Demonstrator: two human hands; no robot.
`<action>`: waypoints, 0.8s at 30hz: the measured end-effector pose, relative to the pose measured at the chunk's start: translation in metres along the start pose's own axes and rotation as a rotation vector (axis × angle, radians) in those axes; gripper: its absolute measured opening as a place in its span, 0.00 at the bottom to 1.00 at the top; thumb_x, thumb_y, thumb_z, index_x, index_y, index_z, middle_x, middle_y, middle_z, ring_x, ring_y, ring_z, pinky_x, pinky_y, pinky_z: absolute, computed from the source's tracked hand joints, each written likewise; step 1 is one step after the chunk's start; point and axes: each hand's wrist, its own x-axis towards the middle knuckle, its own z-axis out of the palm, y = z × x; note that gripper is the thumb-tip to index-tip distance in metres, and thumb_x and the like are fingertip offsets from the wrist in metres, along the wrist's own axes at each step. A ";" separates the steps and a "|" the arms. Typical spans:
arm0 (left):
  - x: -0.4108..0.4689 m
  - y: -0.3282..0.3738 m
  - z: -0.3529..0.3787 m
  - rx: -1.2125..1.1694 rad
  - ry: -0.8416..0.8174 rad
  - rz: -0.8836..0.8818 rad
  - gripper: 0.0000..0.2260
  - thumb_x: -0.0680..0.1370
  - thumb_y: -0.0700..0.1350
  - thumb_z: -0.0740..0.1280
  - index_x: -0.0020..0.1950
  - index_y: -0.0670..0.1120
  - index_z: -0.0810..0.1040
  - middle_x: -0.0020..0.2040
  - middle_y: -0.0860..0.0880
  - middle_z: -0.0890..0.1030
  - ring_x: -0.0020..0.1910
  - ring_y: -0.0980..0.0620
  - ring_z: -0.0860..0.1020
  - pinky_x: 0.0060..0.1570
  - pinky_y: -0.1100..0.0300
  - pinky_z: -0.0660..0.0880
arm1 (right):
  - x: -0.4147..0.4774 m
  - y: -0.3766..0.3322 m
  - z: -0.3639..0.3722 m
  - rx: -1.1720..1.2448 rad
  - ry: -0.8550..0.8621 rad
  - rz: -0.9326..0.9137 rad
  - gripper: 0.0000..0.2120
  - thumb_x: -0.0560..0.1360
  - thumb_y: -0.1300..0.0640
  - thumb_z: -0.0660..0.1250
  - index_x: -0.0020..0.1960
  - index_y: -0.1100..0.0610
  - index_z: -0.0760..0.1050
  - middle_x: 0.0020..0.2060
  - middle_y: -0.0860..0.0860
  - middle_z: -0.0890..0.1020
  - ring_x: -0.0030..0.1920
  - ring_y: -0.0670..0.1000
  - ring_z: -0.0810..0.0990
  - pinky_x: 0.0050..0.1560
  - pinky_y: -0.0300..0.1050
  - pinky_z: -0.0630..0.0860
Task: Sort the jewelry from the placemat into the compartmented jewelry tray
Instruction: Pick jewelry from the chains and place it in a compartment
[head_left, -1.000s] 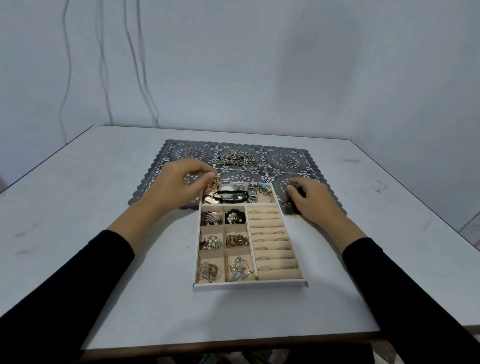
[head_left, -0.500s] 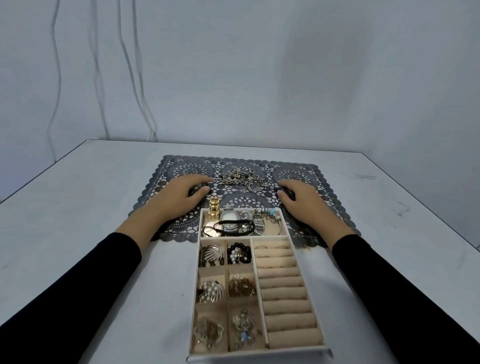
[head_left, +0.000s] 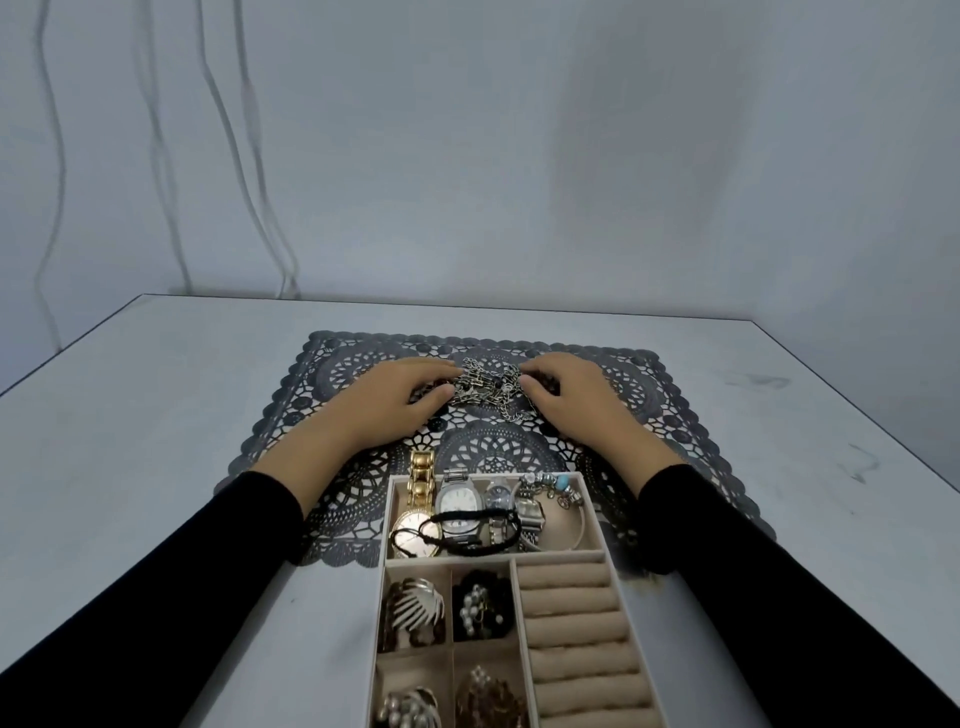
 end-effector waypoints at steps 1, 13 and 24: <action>0.002 0.000 0.001 -0.009 0.002 0.006 0.17 0.82 0.53 0.61 0.71 0.53 0.74 0.69 0.54 0.75 0.68 0.55 0.72 0.69 0.55 0.68 | 0.003 -0.001 0.001 0.020 0.006 -0.016 0.14 0.79 0.51 0.63 0.61 0.55 0.79 0.55 0.50 0.81 0.55 0.49 0.76 0.59 0.42 0.71; 0.002 -0.013 -0.004 -0.030 0.043 0.042 0.13 0.80 0.47 0.65 0.64 0.54 0.80 0.62 0.57 0.81 0.59 0.58 0.78 0.62 0.60 0.73 | 0.020 -0.005 0.003 0.110 -0.068 -0.062 0.06 0.76 0.57 0.68 0.50 0.53 0.82 0.48 0.48 0.80 0.51 0.46 0.76 0.54 0.38 0.73; 0.001 -0.023 -0.007 0.004 0.181 -0.029 0.08 0.79 0.49 0.67 0.54 0.49 0.84 0.51 0.52 0.84 0.49 0.54 0.80 0.52 0.56 0.77 | 0.013 0.013 -0.007 0.178 0.039 0.046 0.05 0.78 0.59 0.64 0.49 0.55 0.78 0.43 0.49 0.81 0.42 0.47 0.76 0.40 0.34 0.70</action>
